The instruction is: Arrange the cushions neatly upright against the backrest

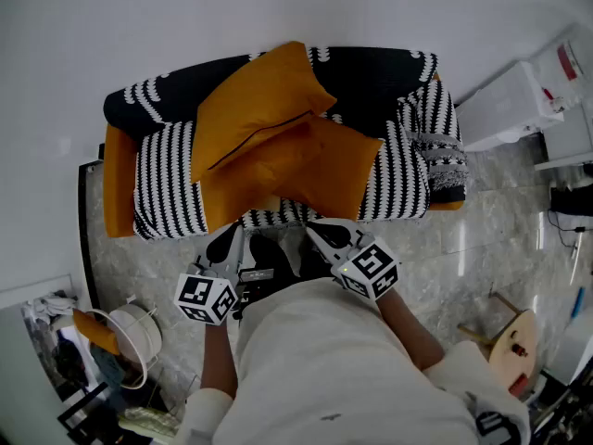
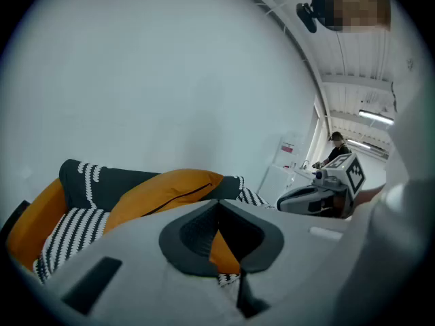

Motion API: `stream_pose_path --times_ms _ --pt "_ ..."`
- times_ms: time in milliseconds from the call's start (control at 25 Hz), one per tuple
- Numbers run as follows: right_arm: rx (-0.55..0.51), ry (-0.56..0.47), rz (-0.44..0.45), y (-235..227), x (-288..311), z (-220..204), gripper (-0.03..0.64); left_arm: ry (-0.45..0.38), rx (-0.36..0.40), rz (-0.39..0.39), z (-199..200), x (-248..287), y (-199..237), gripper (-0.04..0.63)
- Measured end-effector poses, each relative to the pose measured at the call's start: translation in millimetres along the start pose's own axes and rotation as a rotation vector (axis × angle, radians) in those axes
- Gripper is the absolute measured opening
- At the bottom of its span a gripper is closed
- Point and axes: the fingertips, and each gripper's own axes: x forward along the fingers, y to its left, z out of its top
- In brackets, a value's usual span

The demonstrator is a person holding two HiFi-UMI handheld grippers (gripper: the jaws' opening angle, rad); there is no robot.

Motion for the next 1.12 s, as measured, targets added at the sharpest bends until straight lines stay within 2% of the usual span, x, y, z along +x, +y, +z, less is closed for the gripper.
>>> stream_pose_path --times_ms 320,560,720,960,1120 --pt "0.023 -0.041 -0.006 6.2 -4.6 -3.5 0.006 0.009 0.011 0.014 -14.0 -10.8 0.5 0.012" --pt "0.037 -0.04 -0.051 0.3 -14.2 -9.4 0.008 0.021 0.013 0.021 -20.8 -13.3 -2.5 0.012" --pt "0.073 -0.042 -0.072 -6.4 -17.1 -13.8 0.008 0.032 0.044 0.022 -21.4 -10.0 -5.6 0.012" --pt "0.131 -0.028 -0.038 0.2 -16.7 -23.7 0.008 0.039 0.08 0.026 -23.2 -10.6 -16.0 0.012" --pt "0.132 -0.016 -0.032 3.0 -11.4 -24.8 0.008 0.046 0.069 0.02 -22.0 -9.8 -11.8 0.012"
